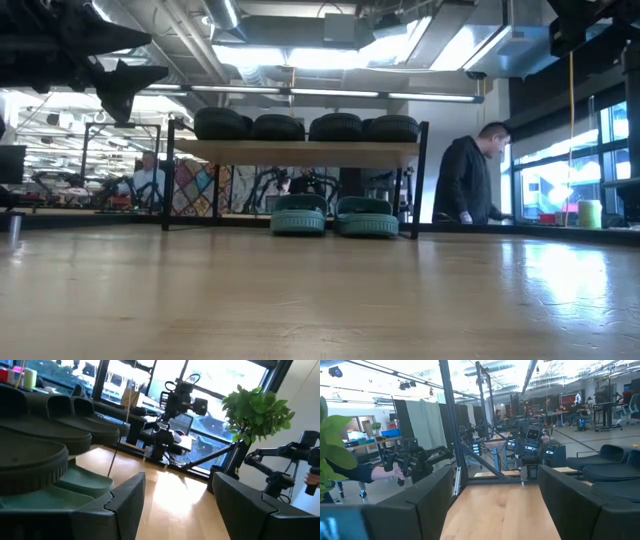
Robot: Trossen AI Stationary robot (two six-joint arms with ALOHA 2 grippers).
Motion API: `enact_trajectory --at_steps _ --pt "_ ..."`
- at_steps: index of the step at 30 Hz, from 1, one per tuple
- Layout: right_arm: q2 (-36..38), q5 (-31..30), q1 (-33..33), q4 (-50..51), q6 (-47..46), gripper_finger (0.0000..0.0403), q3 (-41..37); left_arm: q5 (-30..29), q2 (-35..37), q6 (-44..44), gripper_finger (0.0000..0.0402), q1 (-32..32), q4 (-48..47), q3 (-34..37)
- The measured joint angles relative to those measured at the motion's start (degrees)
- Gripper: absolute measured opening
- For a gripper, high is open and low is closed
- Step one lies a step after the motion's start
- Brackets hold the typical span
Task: Pick and place slides into the shelf
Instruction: Return to Home Position
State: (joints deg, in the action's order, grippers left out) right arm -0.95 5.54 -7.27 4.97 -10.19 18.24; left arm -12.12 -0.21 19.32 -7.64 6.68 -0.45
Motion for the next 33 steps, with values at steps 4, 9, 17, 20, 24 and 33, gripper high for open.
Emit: enact_trajectory --at_steps 4,9,17,20,24,33 --pt "0.0 0.0 -0.01 0.01 0.14 0.0289 0.0 -1.26 0.0 -0.37 0.0223 0.0 -1.3 0.0" --pt "0.33 0.0 -0.01 -1.38 1.28 0.0289 -3.08 -2.29 -0.02 -0.38 0.0223 0.0 -3.86 0.0" --pt "0.87 0.04 0.0 -16.35 1.61 0.0289 -14.25 -2.27 -0.04 -0.39 0.0223 0.0 -3.67 0.0" --pt "0.87 0.04 -0.02 -19.34 -0.18 0.0289 -17.35 -2.26 -0.04 -0.39 0.0223 0.0 -3.65 0.0" --pt "0.79 0.03 0.0 -18.42 -1.37 0.0289 -17.86 -2.21 -0.04 -0.39 0.0223 0.0 -3.65 0.0" --pt "0.83 0.02 -0.02 -16.76 -1.87 0.0289 -17.81 -2.19 -0.04 -0.39 0.0223 0.0 -3.65 0.0"
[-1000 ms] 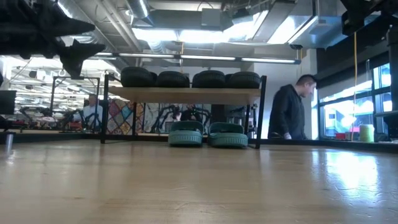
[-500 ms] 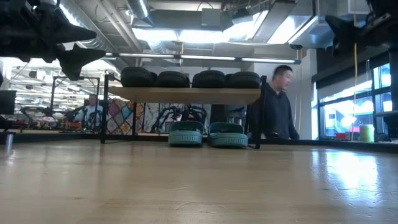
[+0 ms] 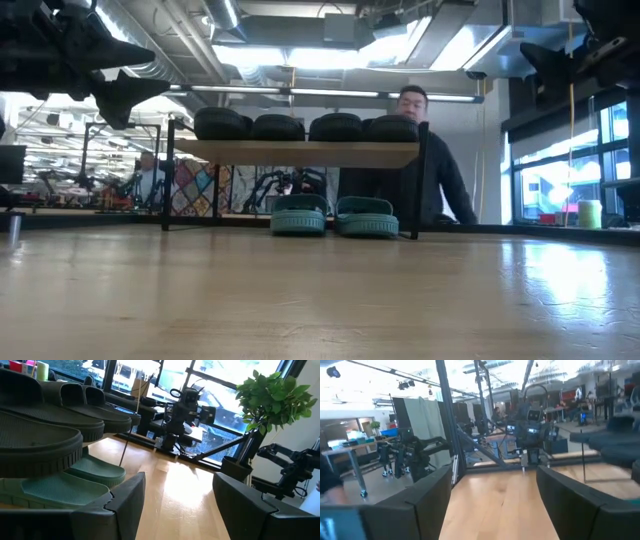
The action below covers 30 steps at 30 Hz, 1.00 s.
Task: Pick and place slides into the shelf
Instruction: Return to Home Position
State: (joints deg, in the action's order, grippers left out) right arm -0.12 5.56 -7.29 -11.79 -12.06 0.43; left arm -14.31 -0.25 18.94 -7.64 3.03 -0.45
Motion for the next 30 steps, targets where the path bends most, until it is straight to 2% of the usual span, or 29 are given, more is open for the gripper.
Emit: enact_trajectory --at_steps 4,30 --pt "0.0 -0.01 0.0 0.54 -3.05 0.0289 0.01 0.0 0.0 0.0 0.0223 -0.01 0.0 0.0" --pt "0.0 -0.02 0.0 0.52 -2.67 0.0289 0.07 0.0 0.0 -0.02 0.0223 0.0 0.0 -0.02"
